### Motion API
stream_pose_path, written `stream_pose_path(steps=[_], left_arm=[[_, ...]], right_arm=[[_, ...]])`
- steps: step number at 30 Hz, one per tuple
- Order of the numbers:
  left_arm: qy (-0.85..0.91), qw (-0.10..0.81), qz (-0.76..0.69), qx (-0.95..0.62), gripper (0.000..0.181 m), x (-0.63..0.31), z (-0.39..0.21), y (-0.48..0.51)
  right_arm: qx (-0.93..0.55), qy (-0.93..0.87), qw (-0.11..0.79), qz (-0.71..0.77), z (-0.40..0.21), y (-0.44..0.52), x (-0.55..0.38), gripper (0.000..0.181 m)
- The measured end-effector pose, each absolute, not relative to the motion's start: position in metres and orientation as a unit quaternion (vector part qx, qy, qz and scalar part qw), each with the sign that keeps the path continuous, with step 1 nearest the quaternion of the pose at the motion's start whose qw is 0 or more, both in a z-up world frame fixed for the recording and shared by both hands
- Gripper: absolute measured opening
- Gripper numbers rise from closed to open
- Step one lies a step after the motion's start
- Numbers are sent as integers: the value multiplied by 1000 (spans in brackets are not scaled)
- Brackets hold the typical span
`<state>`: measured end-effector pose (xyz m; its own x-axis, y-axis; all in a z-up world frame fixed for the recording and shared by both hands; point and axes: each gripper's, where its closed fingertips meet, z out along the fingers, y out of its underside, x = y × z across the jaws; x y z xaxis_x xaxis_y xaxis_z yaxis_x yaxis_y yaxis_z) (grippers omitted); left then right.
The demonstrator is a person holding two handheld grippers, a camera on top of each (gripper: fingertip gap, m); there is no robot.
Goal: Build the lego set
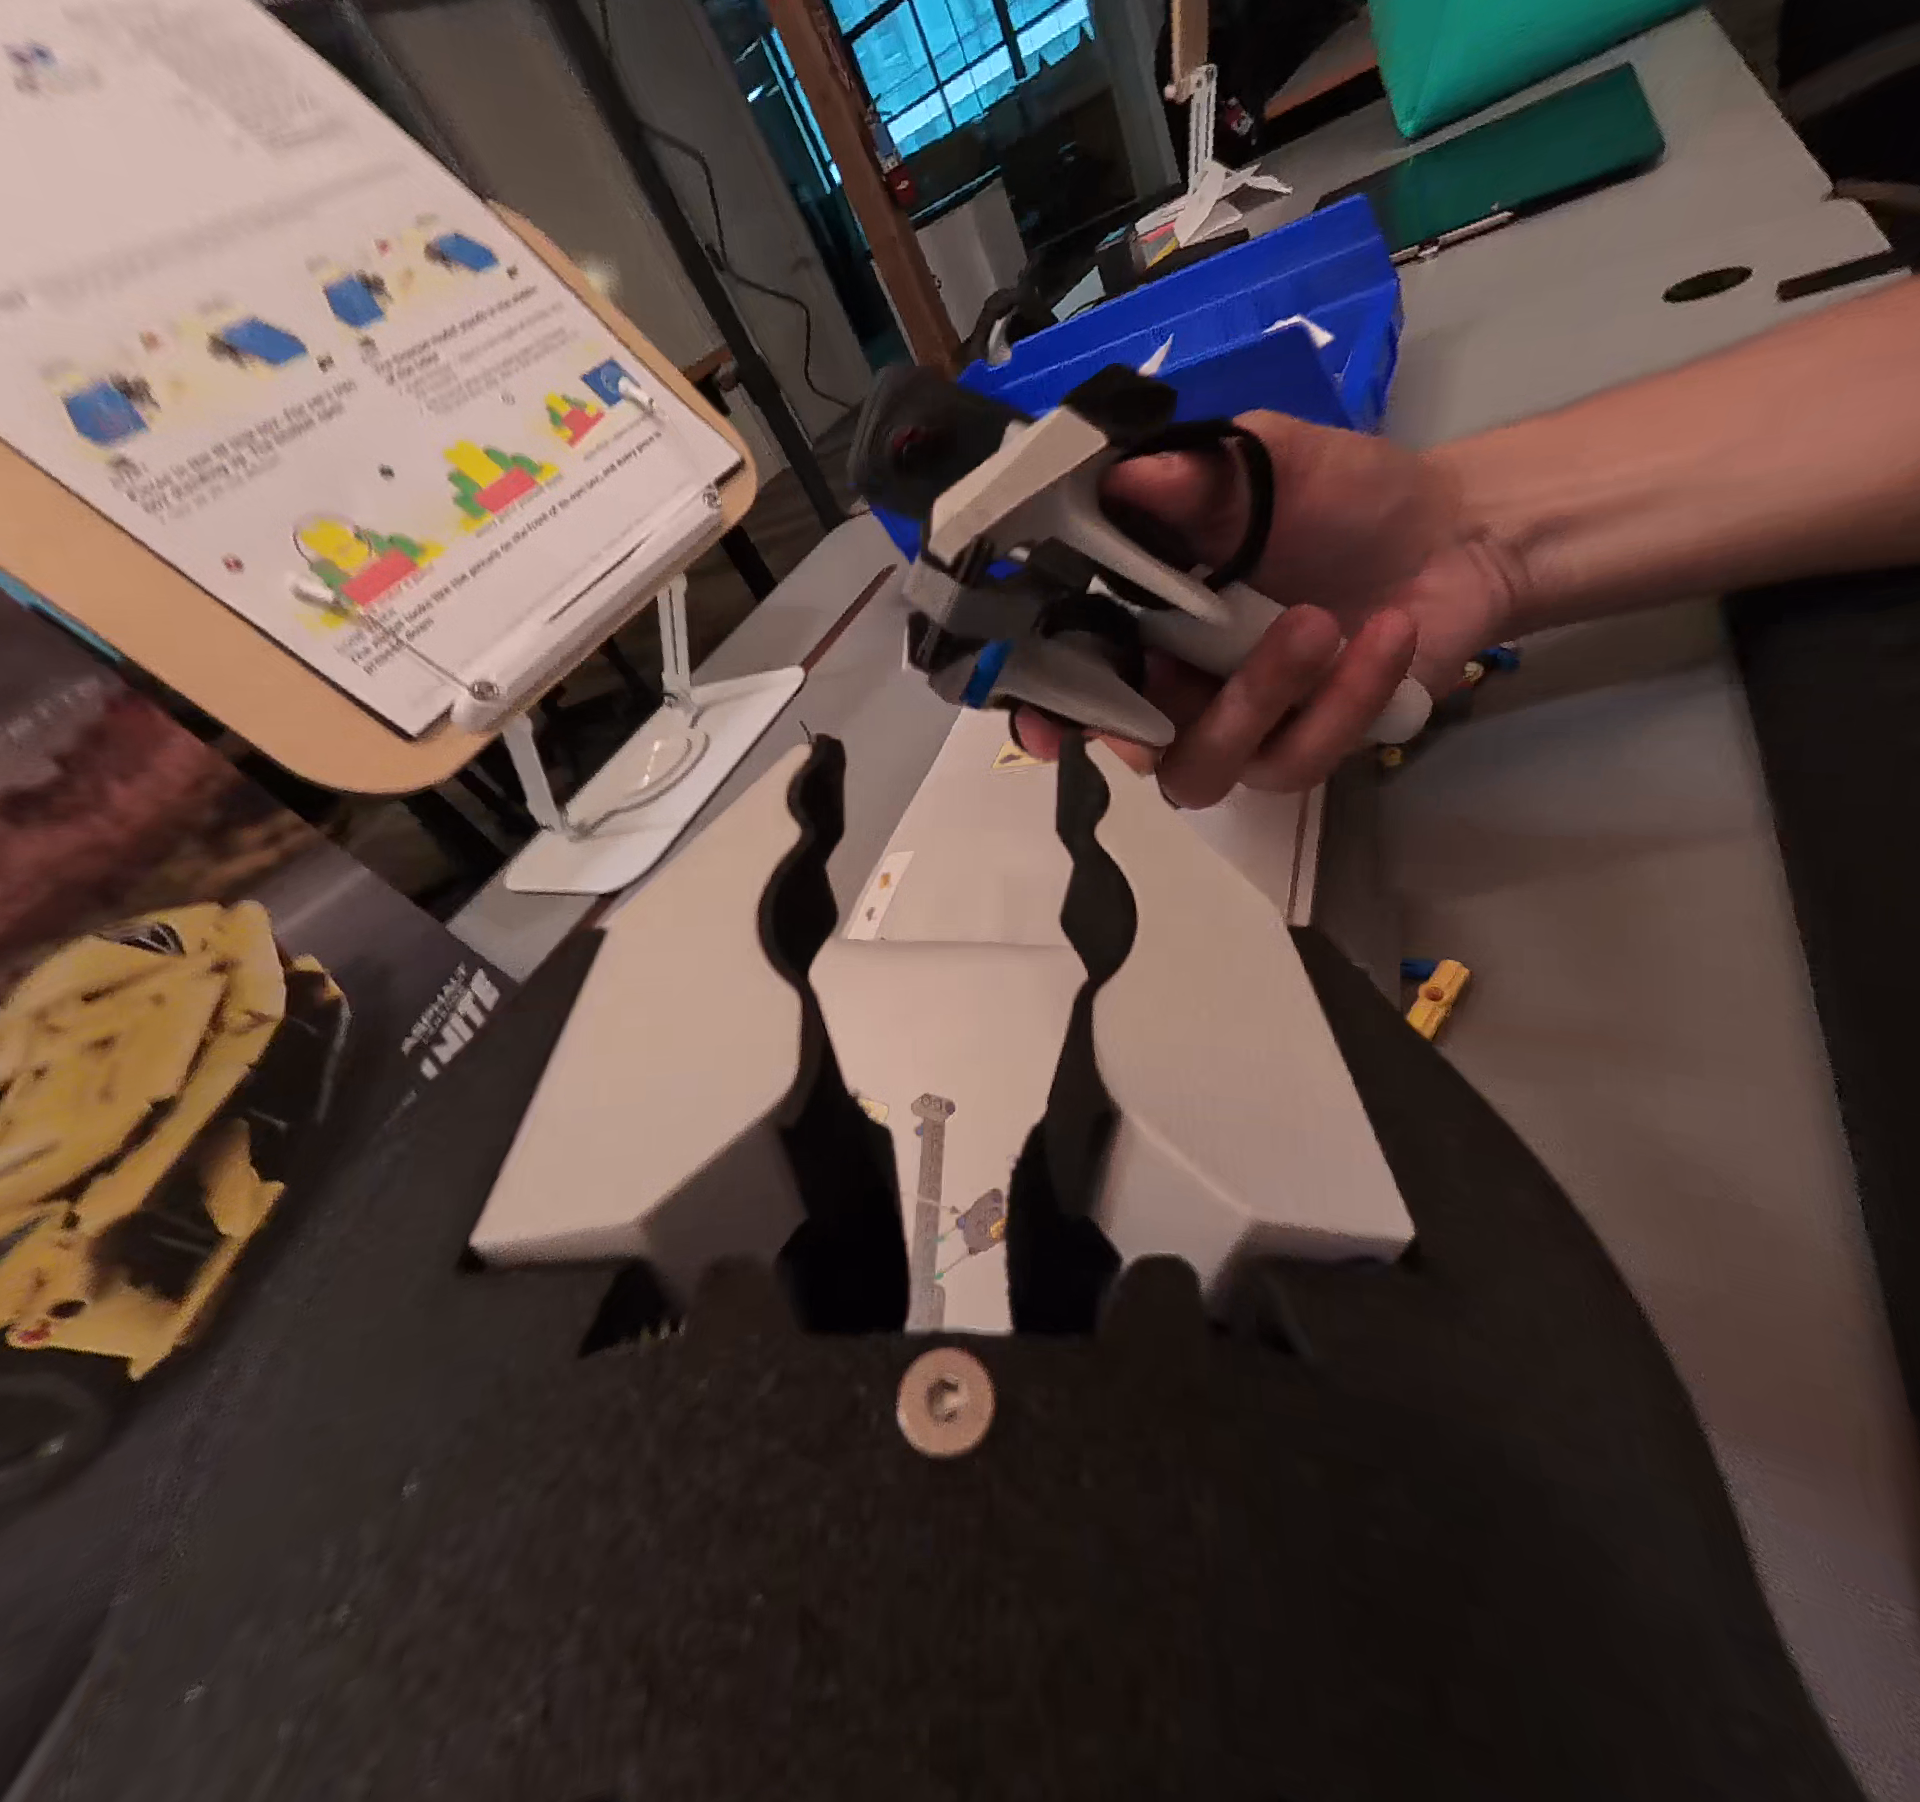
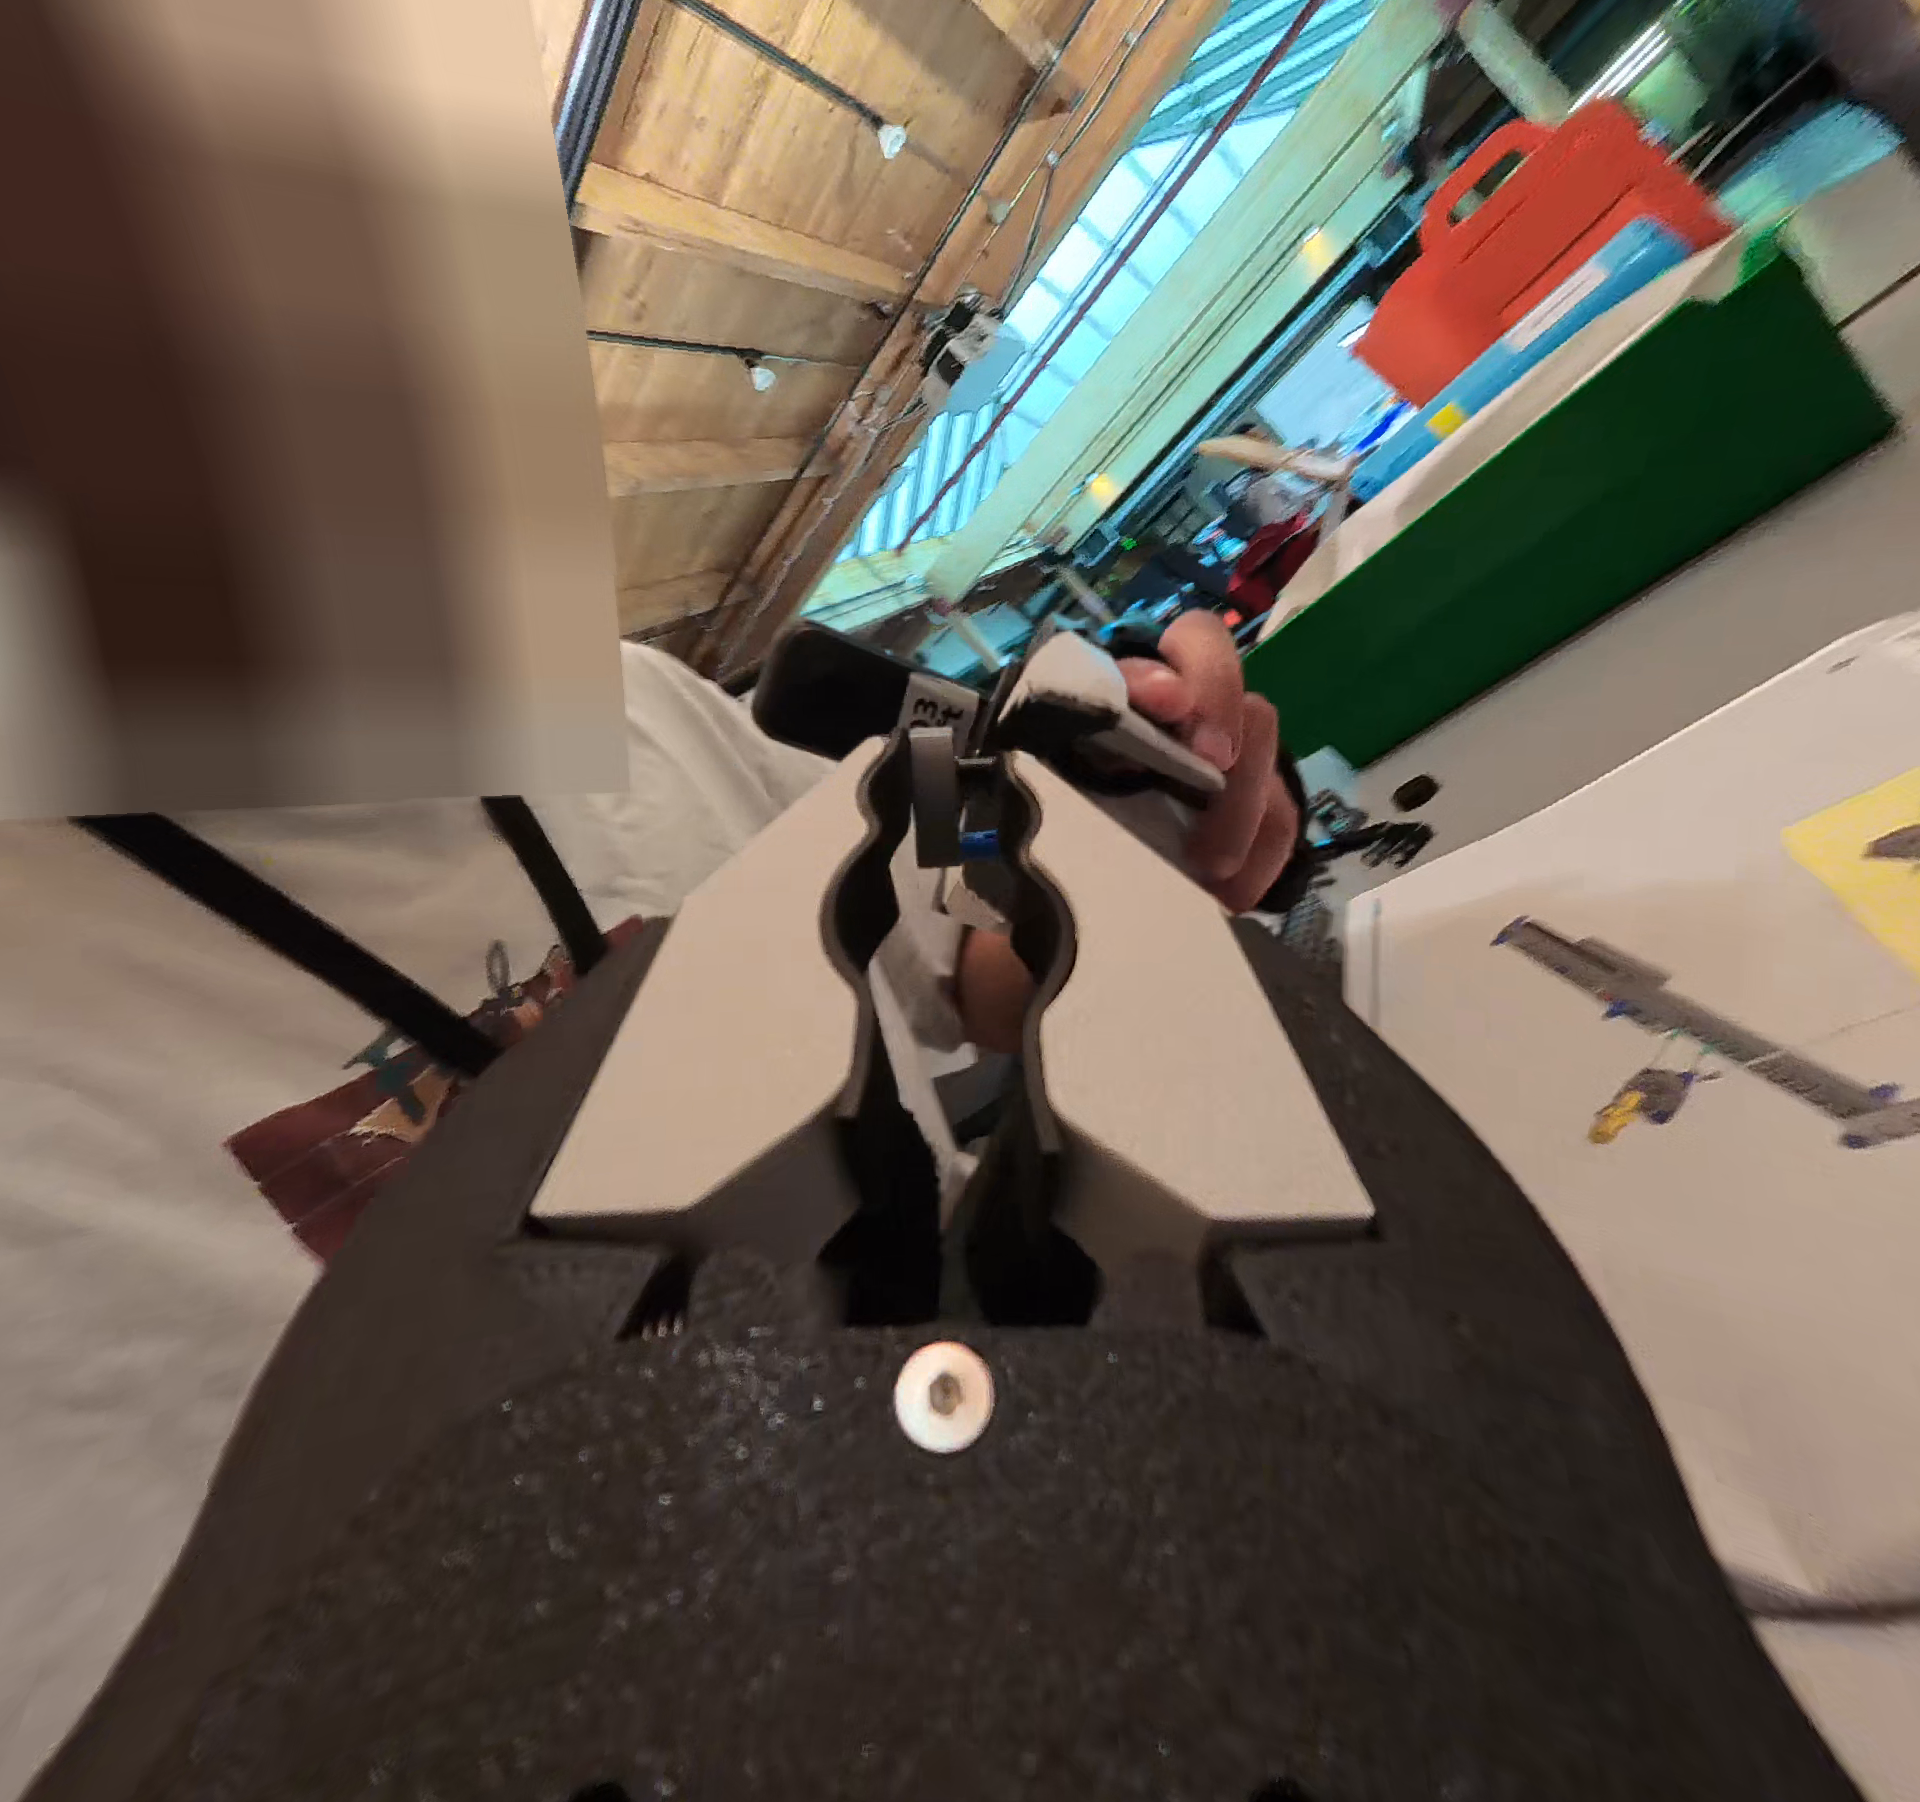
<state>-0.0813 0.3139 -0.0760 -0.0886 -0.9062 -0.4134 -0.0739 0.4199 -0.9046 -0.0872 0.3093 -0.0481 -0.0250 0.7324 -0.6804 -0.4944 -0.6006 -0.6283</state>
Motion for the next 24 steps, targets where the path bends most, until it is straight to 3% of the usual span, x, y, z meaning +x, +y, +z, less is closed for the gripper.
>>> stream_pose_path(steps=[4, 7, 11, 17, 18, 24], left_arm=[[643, 569, -372, -354, 37, -84, -71, 302], [663, 557, -365, -343, 21, -84, -78, 297], [670, 570, -347, -326, 16, -86, -79, 295], [662, 568, -367, -321, 30, -87, -74, 289], [671, 558, -374, -314, 20, -88, -76, 285], [683, 546, -376, -307, 17, -89, -81, 281]], right_arm=[[-577, -130, 397, 702, -63, 306, -101, 15], [-572, -147, 376, 714, -64, 299, -108, 15], [-576, -152, 369, 714, -66, 297, -110, 15], [-601, -182, 380, 679, -72, 293, -114, 15], [-602, -187, 376, 679, -72, 291, -115, 15], [-612, -216, 385, 656, -77, 288, -117, 14]])
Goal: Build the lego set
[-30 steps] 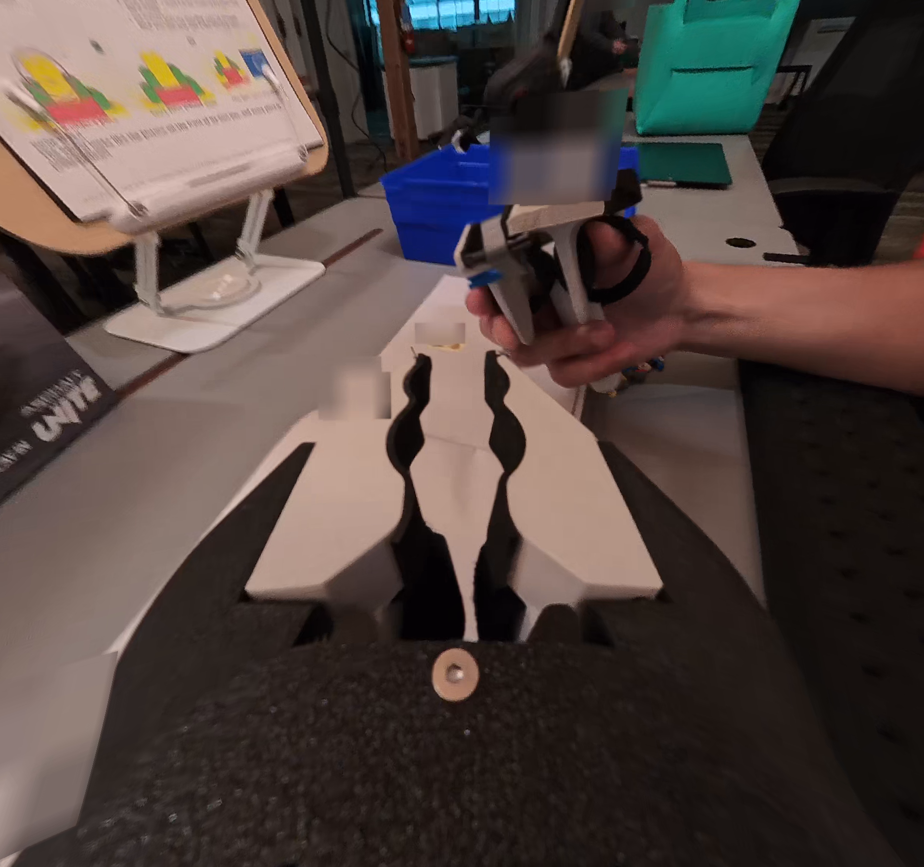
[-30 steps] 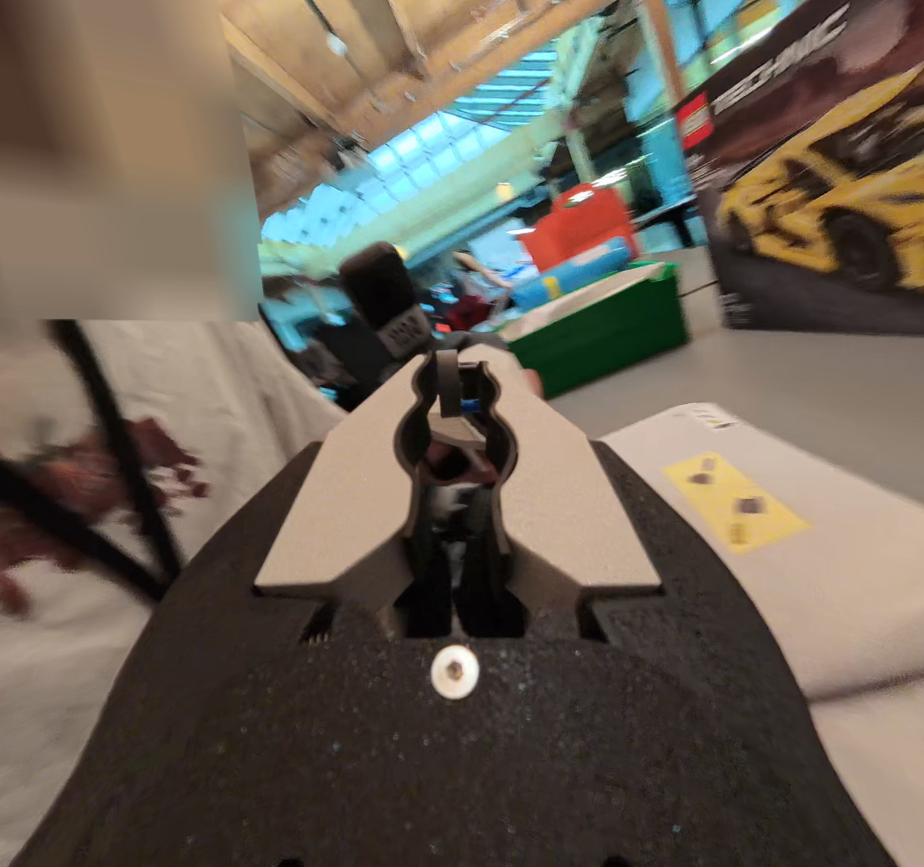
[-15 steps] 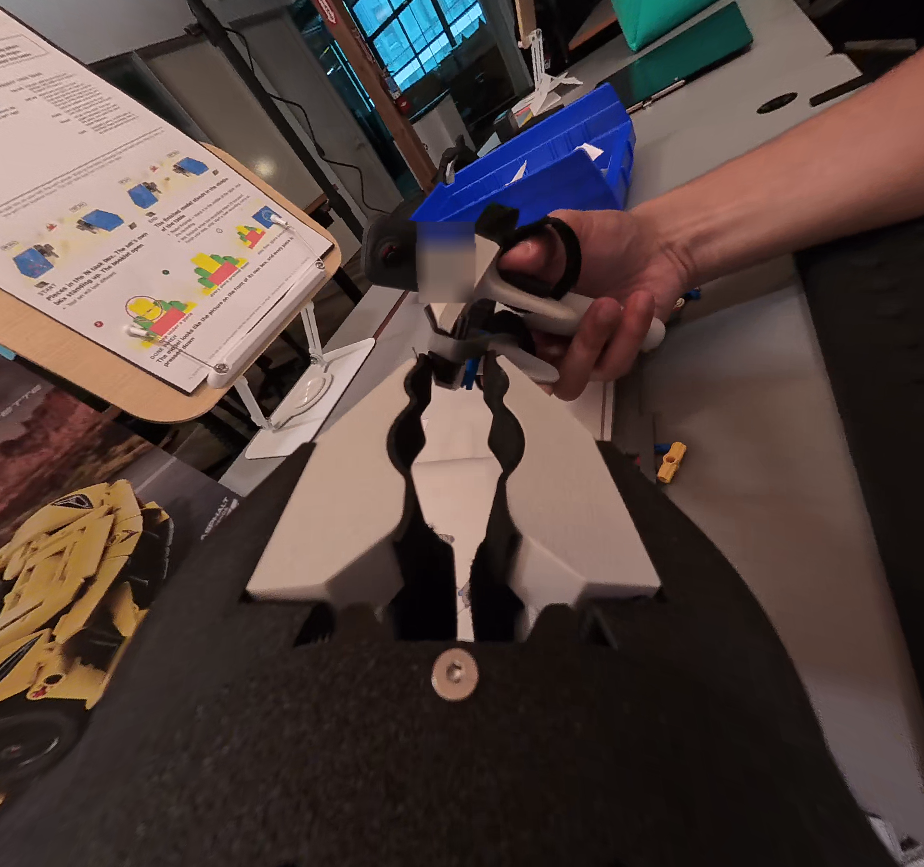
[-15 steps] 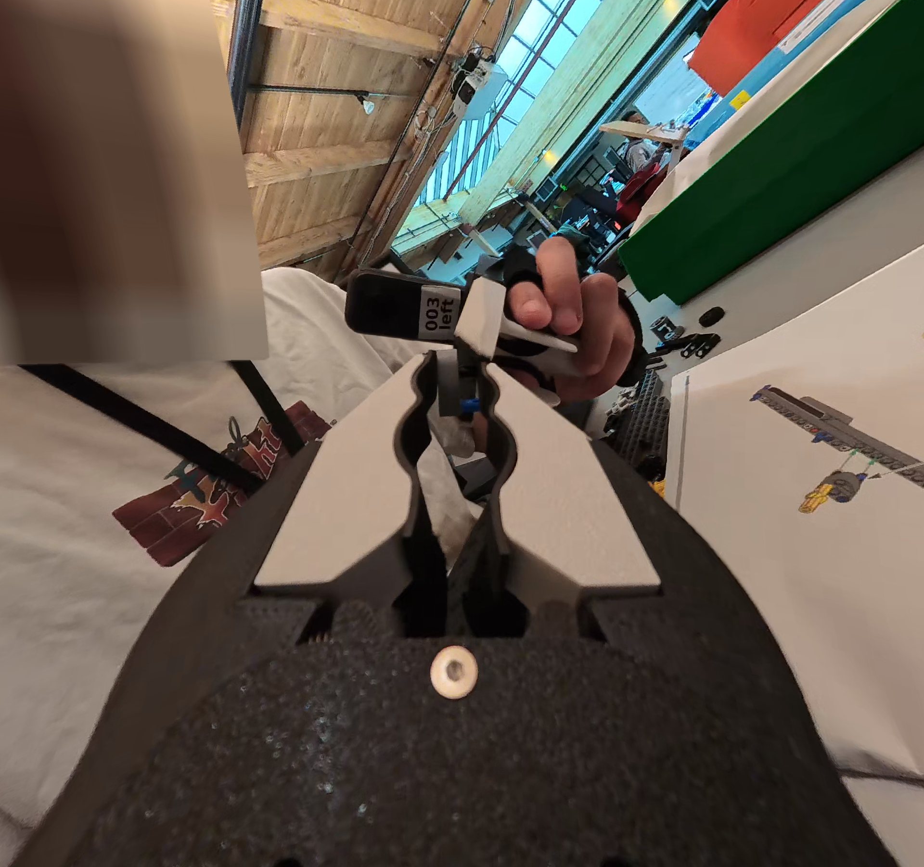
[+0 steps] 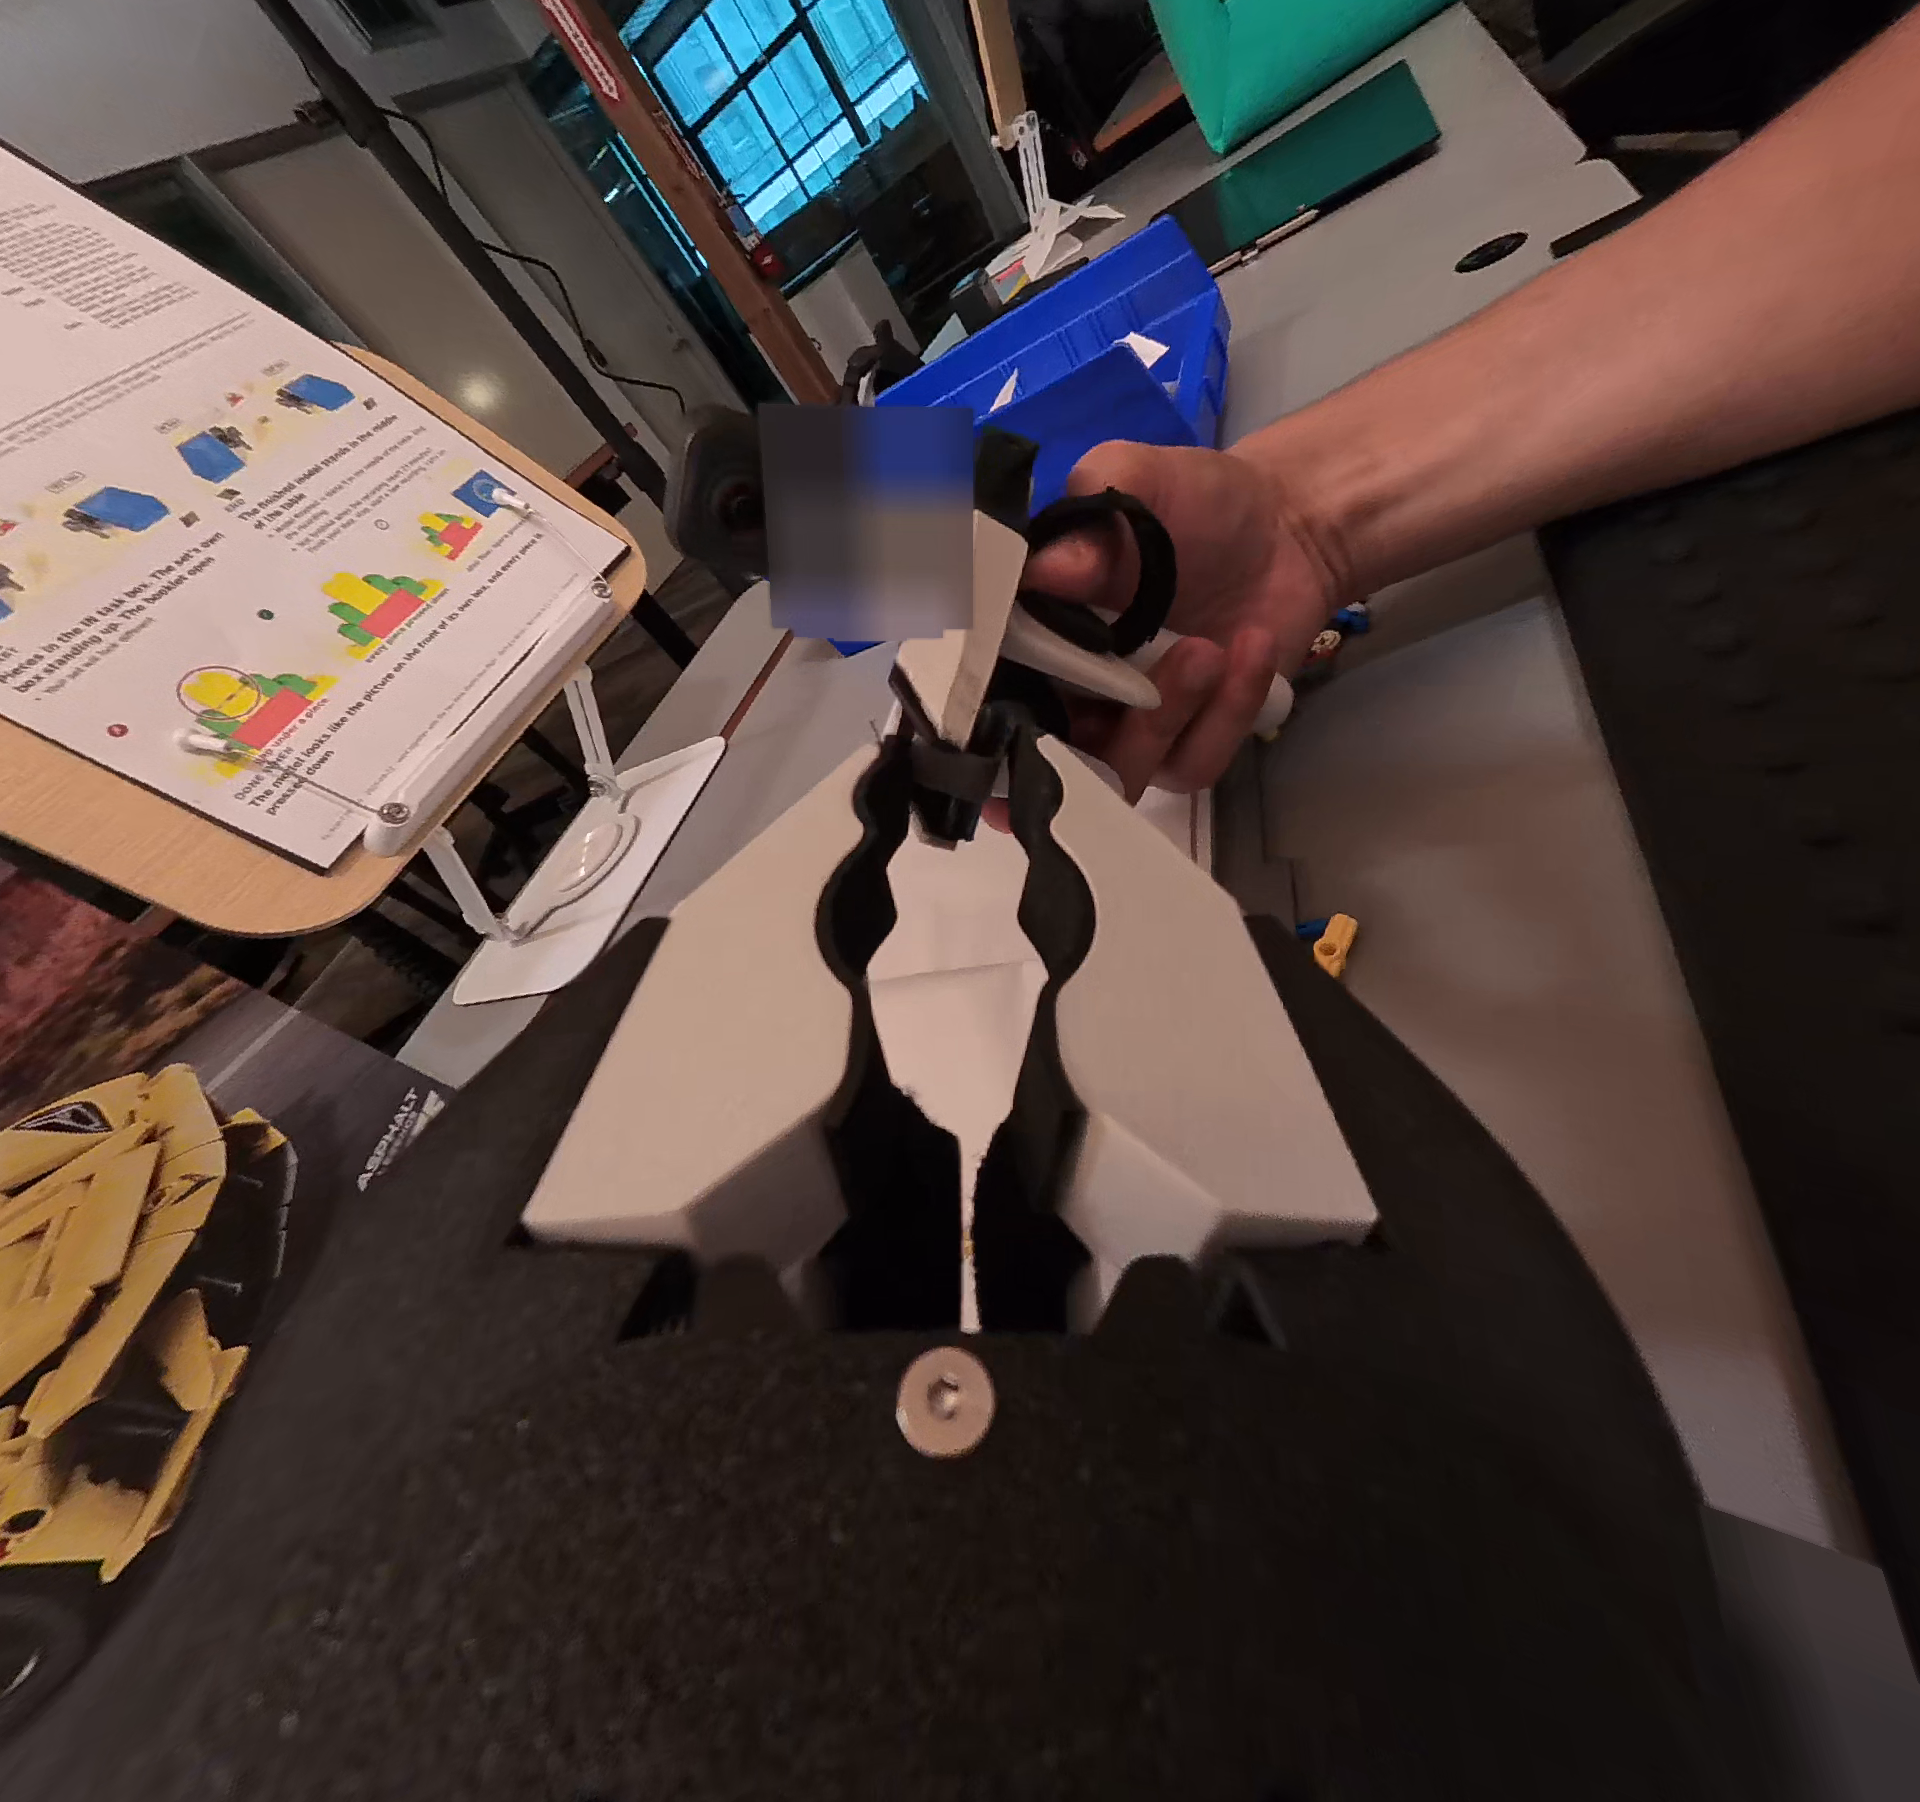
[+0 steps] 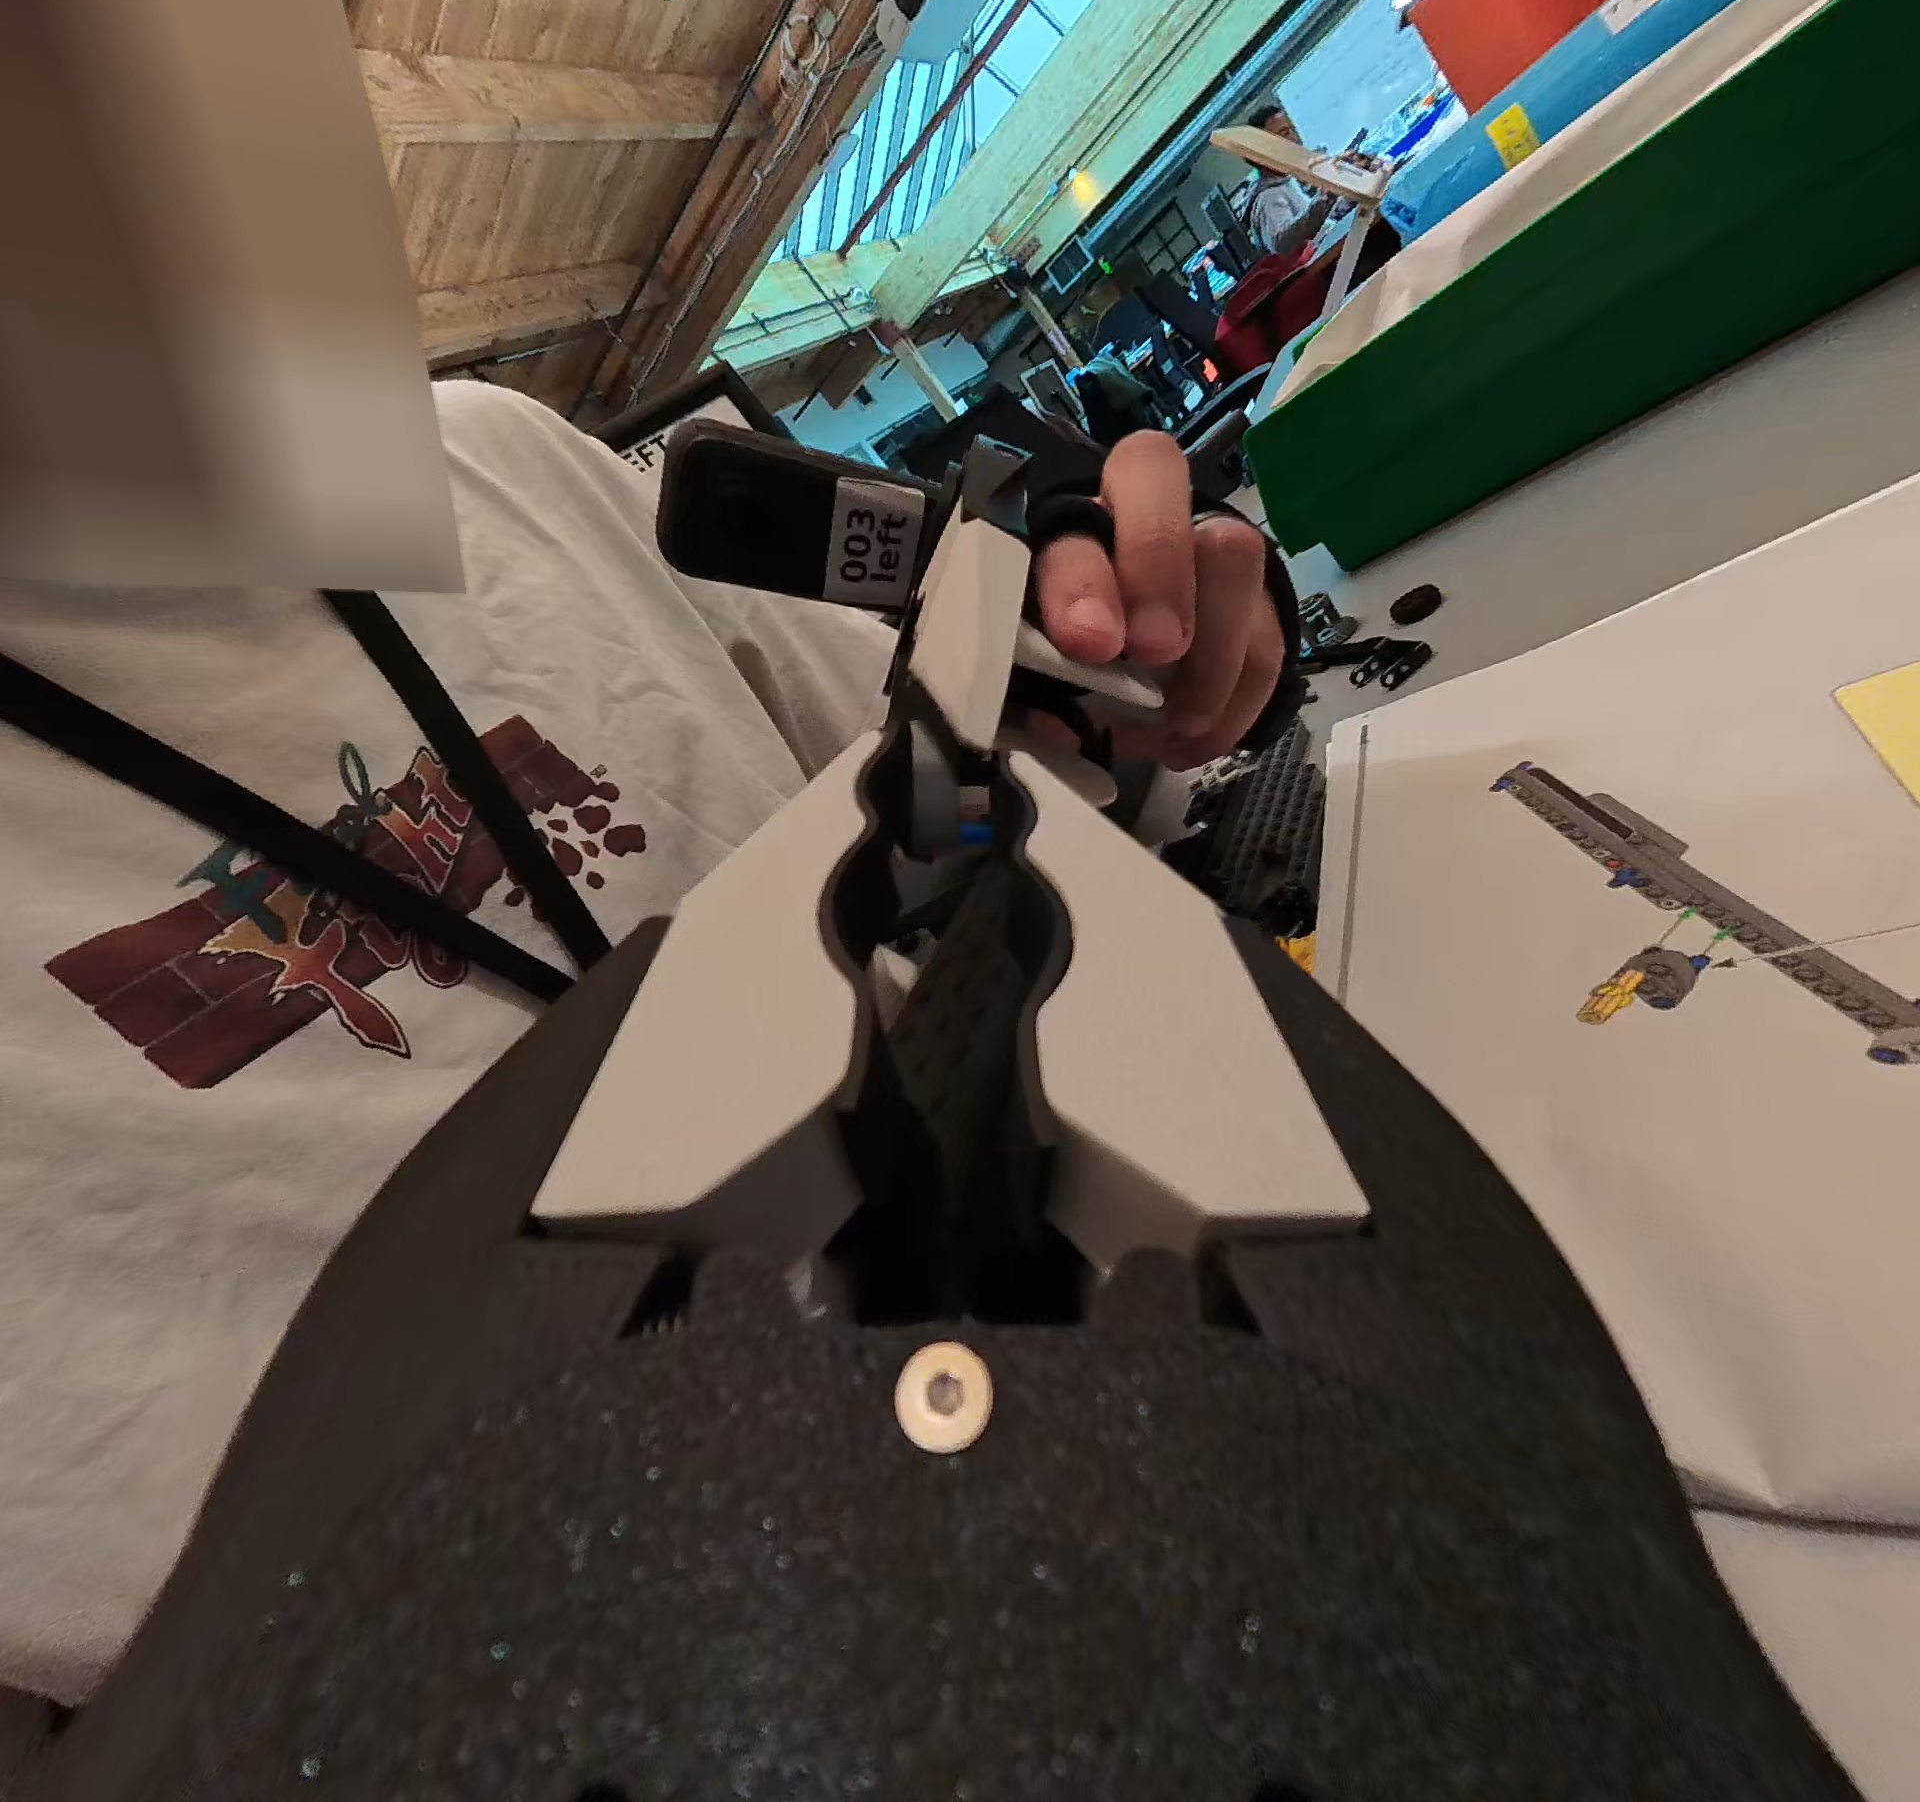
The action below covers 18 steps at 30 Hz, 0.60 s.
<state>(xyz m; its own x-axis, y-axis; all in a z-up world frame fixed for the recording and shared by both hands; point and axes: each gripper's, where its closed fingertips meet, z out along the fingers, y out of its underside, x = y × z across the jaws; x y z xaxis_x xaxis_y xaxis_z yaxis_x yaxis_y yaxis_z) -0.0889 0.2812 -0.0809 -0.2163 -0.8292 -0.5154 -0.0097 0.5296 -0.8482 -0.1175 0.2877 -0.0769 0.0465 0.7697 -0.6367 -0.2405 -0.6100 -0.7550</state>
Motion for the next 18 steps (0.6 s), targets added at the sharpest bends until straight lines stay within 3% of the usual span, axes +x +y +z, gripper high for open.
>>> stream_pose_path(steps=[7, 8, 12, 18], left_arm=[[698, 532, -365, -311, 15, -92, -86, 283], [700, 531, -358, -316, 14, -93, -88, 286], [697, 557, -308, -330, 14, -103, -98, 304], [677, 540, -259, -428, 14, -116, -122, 365]], right_arm=[[-620, -208, 376, 657, -80, 289, -122, 16], [-624, -209, 377, 652, -80, 289, -123, 24], [-695, -197, 434, 538, -97, 310, -108, 43], [-806, -103, 500, 300, -129, 326, -55, 34]])
